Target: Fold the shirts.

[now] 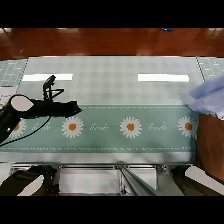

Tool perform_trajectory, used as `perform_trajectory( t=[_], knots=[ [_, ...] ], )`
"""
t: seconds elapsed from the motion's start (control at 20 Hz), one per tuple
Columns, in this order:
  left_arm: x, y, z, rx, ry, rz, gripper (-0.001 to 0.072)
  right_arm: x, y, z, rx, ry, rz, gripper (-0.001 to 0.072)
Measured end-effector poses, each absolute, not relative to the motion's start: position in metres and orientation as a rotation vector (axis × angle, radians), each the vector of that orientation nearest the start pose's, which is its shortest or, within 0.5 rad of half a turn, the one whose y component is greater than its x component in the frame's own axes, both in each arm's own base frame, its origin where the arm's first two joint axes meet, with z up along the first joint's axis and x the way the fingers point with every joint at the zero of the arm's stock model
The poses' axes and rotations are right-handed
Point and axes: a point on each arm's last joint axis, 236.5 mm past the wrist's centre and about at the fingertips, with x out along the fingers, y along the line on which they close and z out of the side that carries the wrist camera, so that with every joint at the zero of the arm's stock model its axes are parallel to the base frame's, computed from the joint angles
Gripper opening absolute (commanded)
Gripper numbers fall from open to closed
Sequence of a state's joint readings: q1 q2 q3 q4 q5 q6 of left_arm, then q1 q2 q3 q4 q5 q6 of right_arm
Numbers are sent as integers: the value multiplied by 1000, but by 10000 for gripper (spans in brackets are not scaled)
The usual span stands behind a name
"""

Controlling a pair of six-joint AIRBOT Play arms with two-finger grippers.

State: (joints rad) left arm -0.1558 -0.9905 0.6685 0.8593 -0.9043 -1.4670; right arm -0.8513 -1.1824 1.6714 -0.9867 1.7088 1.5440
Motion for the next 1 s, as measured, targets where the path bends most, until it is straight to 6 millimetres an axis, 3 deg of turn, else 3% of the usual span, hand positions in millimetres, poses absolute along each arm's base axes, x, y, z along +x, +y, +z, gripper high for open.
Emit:
perform_trajectory(
  t=[0.2, 0.45, 0.55, 0.6, 0.8, 0.85, 0.9, 0.95, 1.0],
  knots=[
    [303, -163, -13, -552, 1164, -372, 21, 215, -178, 185, 781, 1046, -494, 22],
    [307, -160, -18, -534, 1142, -366, 21, 98, -178, 147, 790, 1184, -923, 49],
    [309, -159, -18, -527, 1132, -365, 21, 67, -172, 134, 794, 1237, -1034, 427],
    [311, -159, -18, -525, 1125, -364, 21, 57, -172, 129, 796, 1257, -1076, 416],
    [334, -146, -5, -480, 1025, -353, 21, 43, -170, 114, 840, 1317, -1134, 394],
    [344, -138, 4, -477, 989, -343, 21, 49, -172, 113, 855, 1306, -1118, 269],
    [356, -129, 17, -476, 948, -331, 21, 62, -173, 113, 878, 1280, -1076, 72],
    [368, -120, 34, -476, 904, -321, 21, 88, -175, 114, 908, 1221, -993, 25],
    [381, -112, 55, -473, 854, -315, 20, 123, -174, 119, 940, 1135, -872, 24]
  ],
)
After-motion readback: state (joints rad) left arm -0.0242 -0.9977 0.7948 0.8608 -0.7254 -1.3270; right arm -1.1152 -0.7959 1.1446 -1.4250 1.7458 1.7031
